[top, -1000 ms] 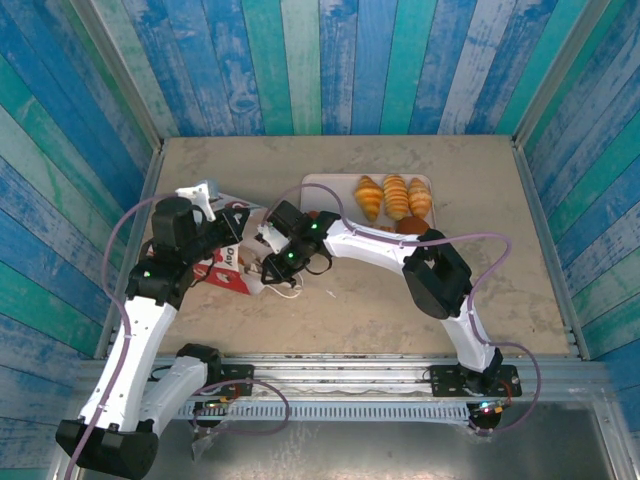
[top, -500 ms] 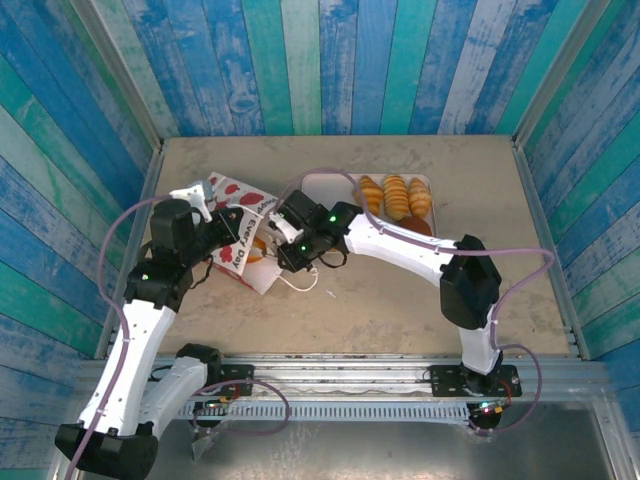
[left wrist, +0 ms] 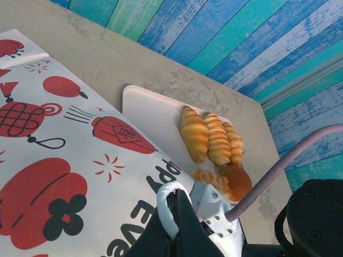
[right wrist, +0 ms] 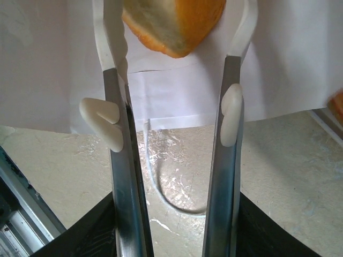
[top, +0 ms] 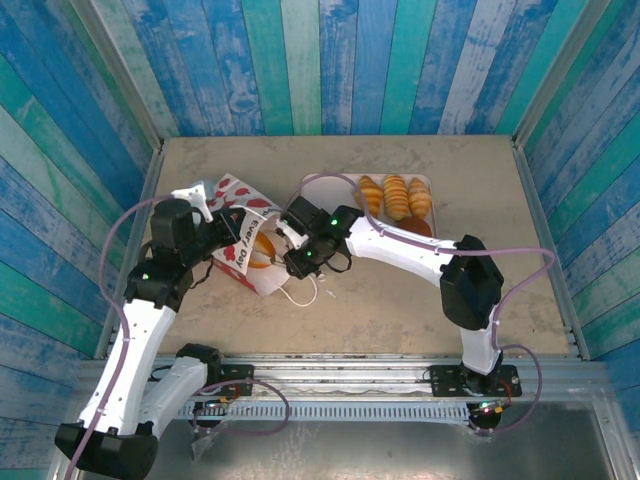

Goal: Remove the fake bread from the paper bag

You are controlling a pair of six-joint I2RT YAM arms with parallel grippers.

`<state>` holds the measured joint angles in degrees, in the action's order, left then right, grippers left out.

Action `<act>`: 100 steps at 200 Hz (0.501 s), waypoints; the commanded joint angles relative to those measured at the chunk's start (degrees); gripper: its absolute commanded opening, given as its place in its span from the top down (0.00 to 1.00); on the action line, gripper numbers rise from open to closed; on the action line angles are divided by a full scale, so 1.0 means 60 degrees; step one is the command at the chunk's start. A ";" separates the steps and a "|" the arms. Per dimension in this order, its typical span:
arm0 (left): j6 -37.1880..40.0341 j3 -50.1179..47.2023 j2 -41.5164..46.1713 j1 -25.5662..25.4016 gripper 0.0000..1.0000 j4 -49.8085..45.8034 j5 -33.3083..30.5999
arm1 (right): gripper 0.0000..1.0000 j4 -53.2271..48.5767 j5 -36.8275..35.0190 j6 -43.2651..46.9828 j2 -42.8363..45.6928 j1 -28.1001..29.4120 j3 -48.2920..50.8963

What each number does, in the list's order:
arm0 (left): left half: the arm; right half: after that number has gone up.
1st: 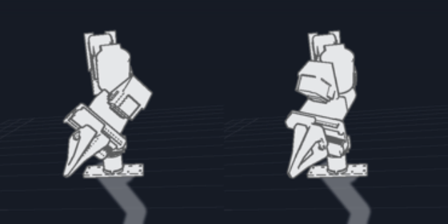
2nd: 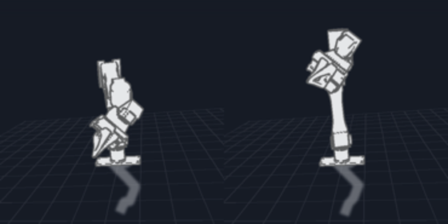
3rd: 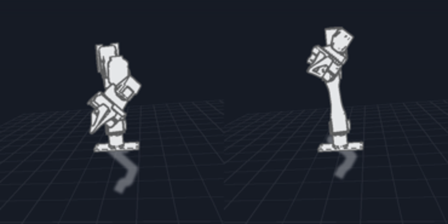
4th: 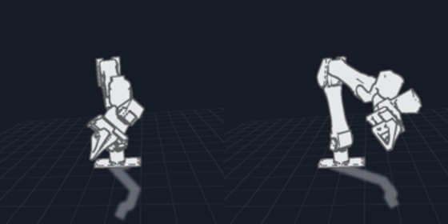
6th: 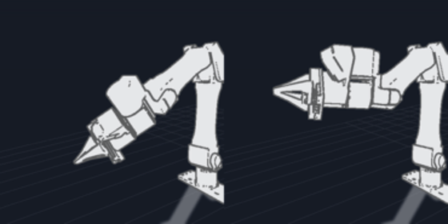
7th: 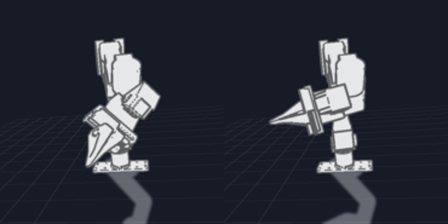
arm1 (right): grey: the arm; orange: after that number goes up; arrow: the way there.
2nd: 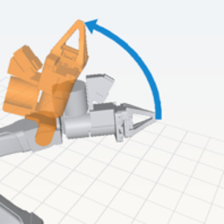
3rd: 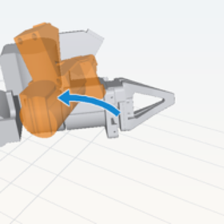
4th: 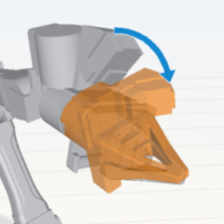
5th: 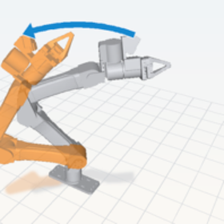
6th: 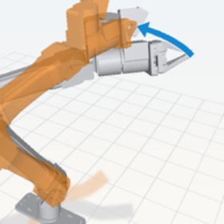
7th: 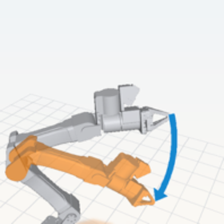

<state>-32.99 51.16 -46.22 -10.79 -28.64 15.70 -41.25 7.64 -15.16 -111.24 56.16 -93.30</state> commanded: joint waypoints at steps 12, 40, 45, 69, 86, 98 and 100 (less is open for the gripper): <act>0.0109 0.0126 -0.0156 -0.0021 1.00 0.0273 0.0466 | 0.47 0.0217 0.0519 0.0229 0.0072 -0.0202 -0.0264; 0.0149 0.0074 -0.0229 -0.0026 1.00 0.0297 0.0629 | 0.46 0.0505 0.1041 0.0050 -0.0118 -0.0368 -0.0290; 0.0148 0.0073 -0.0223 -0.0023 1.00 0.0294 0.0633 | 0.46 0.0626 0.1139 -0.0009 -0.0131 -0.0388 -0.0257; 0.0144 0.0060 -0.0222 -0.0023 1.00 0.0321 0.0662 | 0.45 0.0865 0.1574 -0.0352 -0.0246 -0.0402 -0.0295; 0.0110 0.0030 -0.0200 -0.0021 1.00 0.0364 0.0656 | 0.45 0.1253 0.1838 -0.0644 -0.0200 -0.0405 -0.0096; 0.0087 -0.0011 -0.0193 -0.0019 1.00 0.0407 0.0662 | 0.45 0.1474 0.2072 -0.0780 -0.0188 -0.0396 -0.0008; 0.0093 -0.0013 -0.0193 -0.0019 1.00 0.0408 0.0663 | 0.45 0.1493 0.2112 -0.0783 -0.0193 -0.0396 -0.0011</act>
<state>-32.97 51.16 -47.46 -10.79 -28.32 18.61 -36.60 15.86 -17.19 -112.29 53.65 -93.32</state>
